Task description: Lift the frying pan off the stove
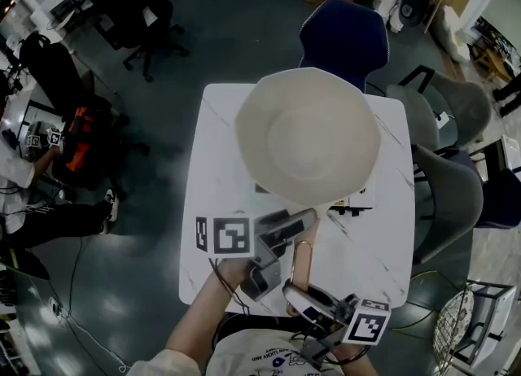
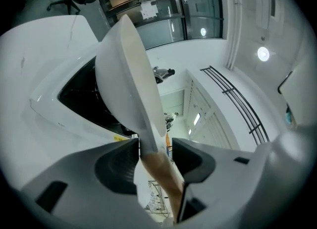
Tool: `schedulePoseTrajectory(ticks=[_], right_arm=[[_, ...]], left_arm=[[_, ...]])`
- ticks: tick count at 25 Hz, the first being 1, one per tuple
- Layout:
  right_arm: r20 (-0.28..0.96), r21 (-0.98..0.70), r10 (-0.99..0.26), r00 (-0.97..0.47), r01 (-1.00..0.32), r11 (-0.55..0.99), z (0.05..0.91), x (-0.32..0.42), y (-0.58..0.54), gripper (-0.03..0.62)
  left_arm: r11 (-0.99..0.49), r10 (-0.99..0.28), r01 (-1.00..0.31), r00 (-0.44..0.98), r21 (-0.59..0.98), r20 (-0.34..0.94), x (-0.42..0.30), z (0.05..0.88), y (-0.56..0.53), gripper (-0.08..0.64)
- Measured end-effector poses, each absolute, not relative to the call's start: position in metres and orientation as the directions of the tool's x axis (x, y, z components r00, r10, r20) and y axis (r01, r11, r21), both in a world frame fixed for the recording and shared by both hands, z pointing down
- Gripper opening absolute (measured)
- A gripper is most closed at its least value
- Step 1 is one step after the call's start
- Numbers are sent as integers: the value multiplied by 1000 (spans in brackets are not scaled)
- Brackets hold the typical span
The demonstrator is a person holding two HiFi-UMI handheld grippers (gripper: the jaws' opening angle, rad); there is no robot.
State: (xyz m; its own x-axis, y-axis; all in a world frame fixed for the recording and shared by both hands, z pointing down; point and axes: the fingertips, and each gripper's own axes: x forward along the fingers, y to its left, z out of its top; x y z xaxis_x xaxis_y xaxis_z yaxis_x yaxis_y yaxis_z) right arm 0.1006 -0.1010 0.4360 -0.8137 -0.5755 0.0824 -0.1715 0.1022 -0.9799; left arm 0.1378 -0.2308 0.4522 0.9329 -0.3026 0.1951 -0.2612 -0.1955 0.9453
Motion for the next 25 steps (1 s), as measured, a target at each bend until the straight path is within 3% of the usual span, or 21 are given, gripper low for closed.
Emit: schedulePoseTrajectory(ticks=[12, 25], right_arm=[[87, -980, -555, -828, -172, 103, 438, 101, -100, 127], [84, -979, -556, -827, -173, 111, 437, 100, -103, 127]], left_arm=[[-163, -274, -228, 945, 960, 178, 151, 461, -236, 184], [-122, -328, -176, 936, 977, 128, 149, 461, -240, 176]])
